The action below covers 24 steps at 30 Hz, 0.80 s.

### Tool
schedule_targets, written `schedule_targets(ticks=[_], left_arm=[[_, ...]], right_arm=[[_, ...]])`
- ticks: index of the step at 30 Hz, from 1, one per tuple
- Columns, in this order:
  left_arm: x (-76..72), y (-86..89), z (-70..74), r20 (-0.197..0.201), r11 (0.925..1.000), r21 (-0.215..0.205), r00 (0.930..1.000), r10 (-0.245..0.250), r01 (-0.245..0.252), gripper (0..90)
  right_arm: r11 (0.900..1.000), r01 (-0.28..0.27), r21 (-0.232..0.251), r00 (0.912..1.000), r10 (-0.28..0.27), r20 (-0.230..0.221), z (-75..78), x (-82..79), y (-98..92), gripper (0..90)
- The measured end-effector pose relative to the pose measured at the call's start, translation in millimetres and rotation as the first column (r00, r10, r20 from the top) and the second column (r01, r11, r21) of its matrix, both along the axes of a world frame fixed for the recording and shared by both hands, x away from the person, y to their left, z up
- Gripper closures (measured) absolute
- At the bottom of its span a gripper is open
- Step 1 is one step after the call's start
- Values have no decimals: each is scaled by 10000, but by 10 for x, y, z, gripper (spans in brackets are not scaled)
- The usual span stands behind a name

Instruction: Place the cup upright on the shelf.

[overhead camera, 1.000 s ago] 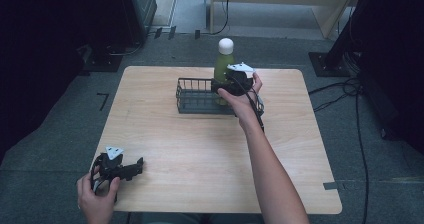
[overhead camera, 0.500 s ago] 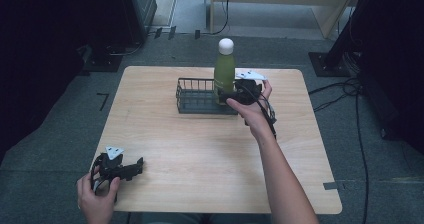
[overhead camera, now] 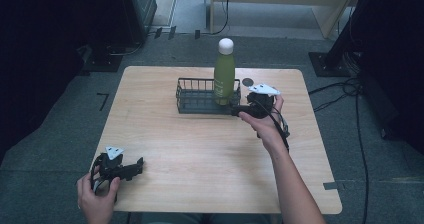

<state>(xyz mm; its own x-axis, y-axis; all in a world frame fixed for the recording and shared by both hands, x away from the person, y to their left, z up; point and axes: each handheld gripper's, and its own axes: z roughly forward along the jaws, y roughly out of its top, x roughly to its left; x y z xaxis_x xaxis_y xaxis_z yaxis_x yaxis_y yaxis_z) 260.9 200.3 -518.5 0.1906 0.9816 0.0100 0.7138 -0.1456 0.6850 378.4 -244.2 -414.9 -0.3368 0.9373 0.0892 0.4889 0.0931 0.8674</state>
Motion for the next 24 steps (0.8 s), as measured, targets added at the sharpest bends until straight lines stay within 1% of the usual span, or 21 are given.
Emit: schedule_targets(ticks=[5, 10, 14, 19, 24], left_arm=[[0, -1, -1, 15, 10000, -22, 10000, 16, -16, 0], [0, 0, 0, 0, 10000, 3, 10000, 3, -3, 0], [0, 0, -1, 14, 10000, -19, 10000, 14, -14, 0], [0, -2, -2, 29, 10000, -29, 10000, 19, -19, 0], [0, -1, -2, 17, 10000, -4, 10000, 0, 0, 0]], right_arm=[[10000, 91, 31, 9999, -91, 43, -25, -94, -63, 0], [9998, 212, -39, 9998, -212, 20, -63, -196, -138, 0], [9993, 315, -224, 9995, -316, -17, -124, -285, -210, 0], [9986, 489, -205, 9986, -492, -175, -225, -377, -329, 0], [9969, 777, -130, 9965, -780, -308, -314, -475, -462, 0]])
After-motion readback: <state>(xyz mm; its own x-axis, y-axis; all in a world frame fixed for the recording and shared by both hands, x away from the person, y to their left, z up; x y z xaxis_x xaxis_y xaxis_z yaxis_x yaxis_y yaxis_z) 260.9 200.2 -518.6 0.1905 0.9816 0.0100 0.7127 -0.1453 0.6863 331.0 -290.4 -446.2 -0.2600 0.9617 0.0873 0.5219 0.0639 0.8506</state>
